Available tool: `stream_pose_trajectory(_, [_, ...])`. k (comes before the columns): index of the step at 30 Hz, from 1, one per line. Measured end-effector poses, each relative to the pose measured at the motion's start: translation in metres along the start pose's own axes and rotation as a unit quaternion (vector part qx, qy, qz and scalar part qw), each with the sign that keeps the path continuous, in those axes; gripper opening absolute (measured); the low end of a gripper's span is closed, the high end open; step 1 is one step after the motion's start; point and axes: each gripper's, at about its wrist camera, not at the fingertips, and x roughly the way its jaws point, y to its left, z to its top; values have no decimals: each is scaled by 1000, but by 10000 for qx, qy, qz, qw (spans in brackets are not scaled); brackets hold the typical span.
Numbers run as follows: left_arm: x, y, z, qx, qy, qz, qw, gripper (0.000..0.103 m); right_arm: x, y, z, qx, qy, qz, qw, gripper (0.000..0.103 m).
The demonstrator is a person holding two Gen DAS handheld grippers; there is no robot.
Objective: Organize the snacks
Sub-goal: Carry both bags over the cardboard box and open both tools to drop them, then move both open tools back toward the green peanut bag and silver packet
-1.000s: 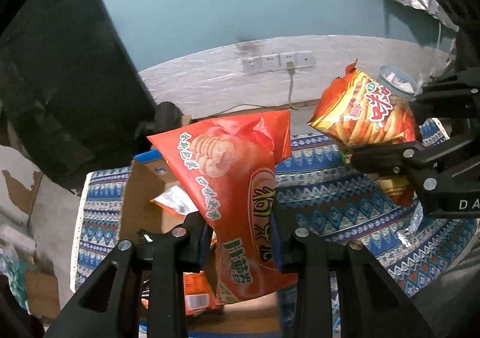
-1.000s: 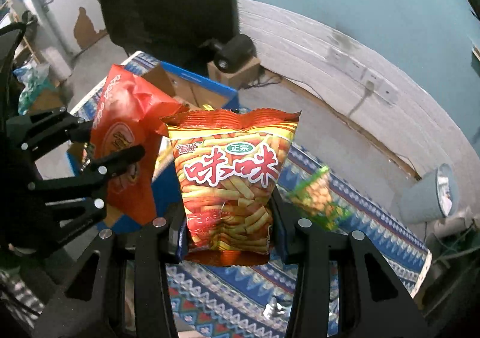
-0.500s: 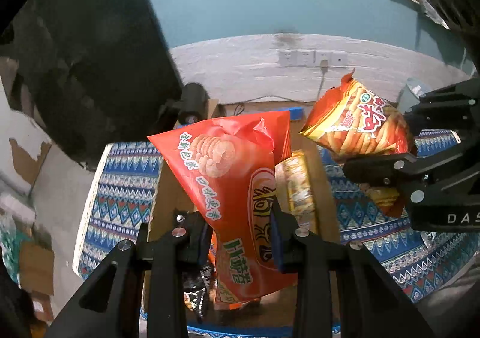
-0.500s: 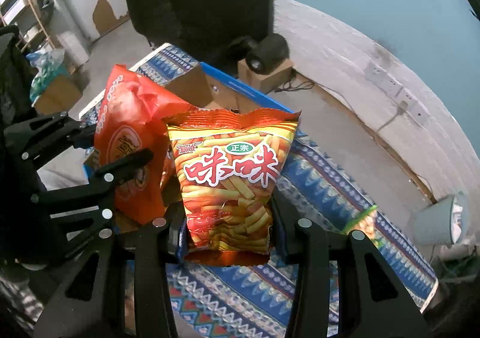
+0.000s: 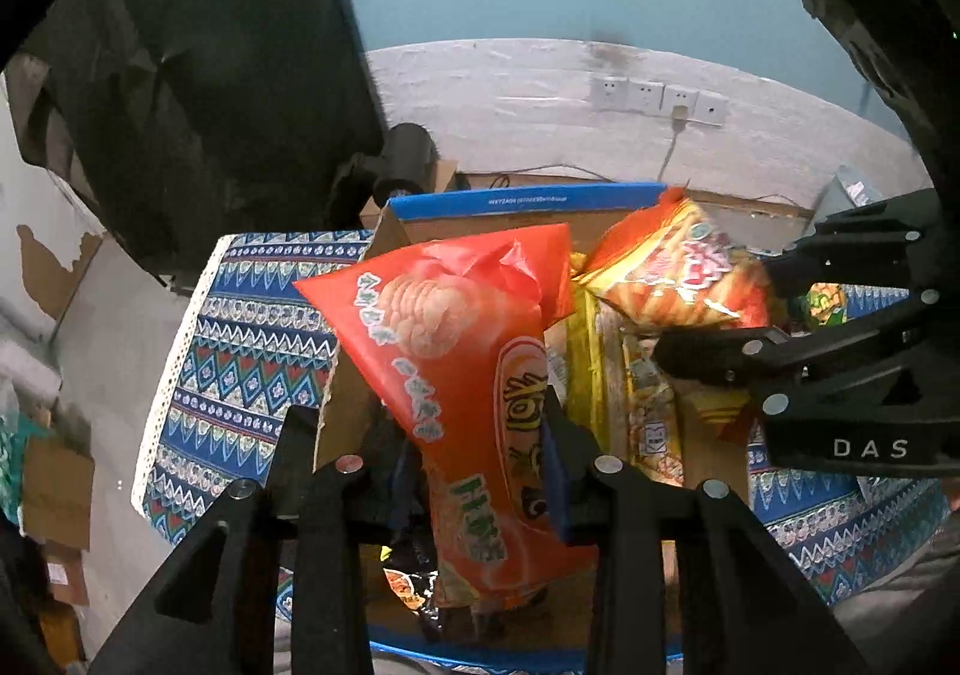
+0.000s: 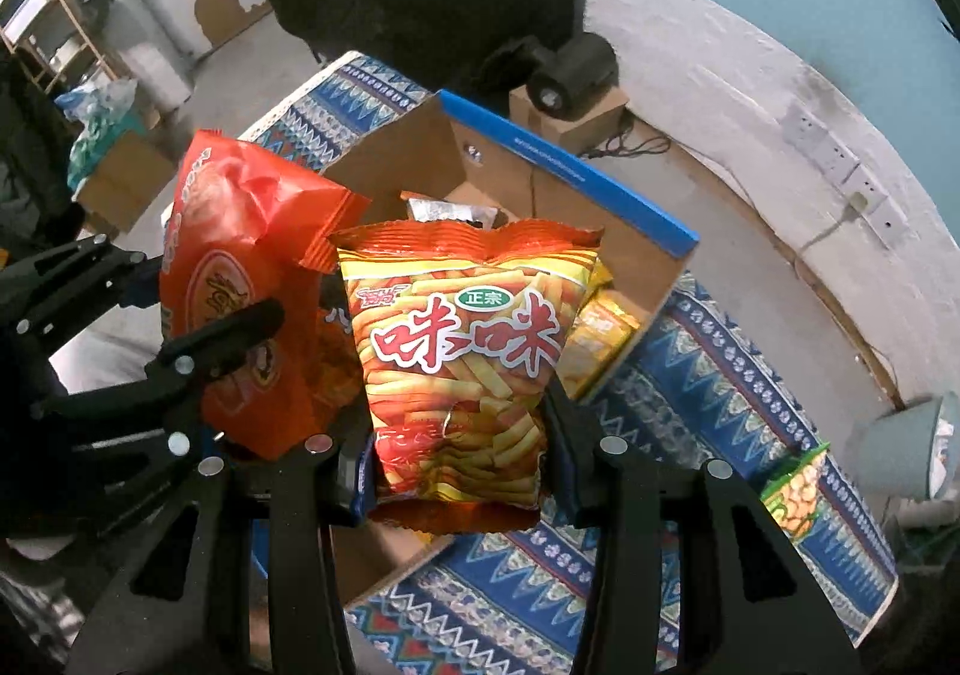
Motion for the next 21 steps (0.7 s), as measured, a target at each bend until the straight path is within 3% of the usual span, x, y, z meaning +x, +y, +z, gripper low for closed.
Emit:
stream_pose_trajectory(2, [1, -1, -1, 36, 12, 35, 10000, 51, 3, 1, 1, -7, 51, -13, 10000, 46])
stream_pose_trajectory(5, [-2, -1, 0, 47, -71, 162, 9998, 67, 3, 0, 0, 50, 40, -30, 10000, 59])
stream_pose_trajectory(7, [-5, -1, 0, 45, -139, 205, 9997, 72, 1, -2, -1, 94, 21, -64, 9999, 62])
stream_pose_trajectory(13, [-13, -8, 4, -13, -181, -10, 9998, 76, -10, -16, -12, 369, -21, -206, 9991, 72])
stream_pose_trajectory(21, [-20, -47, 8, 329, -204, -240, 9990, 76, -30, -47, -49, 807, -3, -387, 9960, 73])
